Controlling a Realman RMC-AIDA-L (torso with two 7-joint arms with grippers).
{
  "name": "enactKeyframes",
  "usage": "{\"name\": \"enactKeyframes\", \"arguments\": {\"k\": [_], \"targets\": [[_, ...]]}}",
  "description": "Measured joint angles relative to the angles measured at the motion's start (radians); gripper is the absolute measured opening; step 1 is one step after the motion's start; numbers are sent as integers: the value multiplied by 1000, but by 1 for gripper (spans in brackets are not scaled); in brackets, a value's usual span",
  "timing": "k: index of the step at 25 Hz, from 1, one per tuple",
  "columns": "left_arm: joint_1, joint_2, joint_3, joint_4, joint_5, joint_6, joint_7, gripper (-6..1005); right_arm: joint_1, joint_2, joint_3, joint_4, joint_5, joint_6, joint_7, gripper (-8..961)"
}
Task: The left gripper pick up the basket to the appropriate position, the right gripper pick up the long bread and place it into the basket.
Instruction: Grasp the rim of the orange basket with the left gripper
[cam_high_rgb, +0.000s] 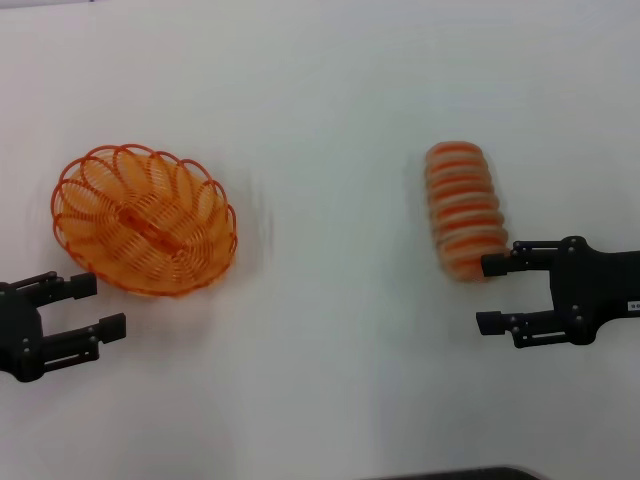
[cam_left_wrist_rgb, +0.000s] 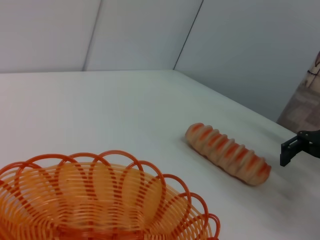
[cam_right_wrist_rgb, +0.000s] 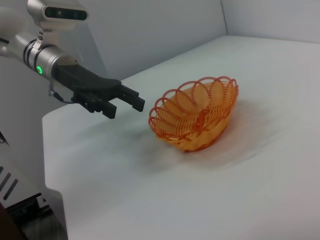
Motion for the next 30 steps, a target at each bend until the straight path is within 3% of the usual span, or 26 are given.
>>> {"name": "enactKeyframes", "arguments": {"k": [22,25,30], "targets": [[-10,0,-6,-5,-2,-14,-7,751,19,2,12,-2,0,7,12,808],[-15,2,-51,-3,-25,-27,-31,750,22,4,14,-2,0,7,12,808],[-59,16,-210,-3,-77,-47,-112,750,25,6,27,-2,6,8,12,808]]}}
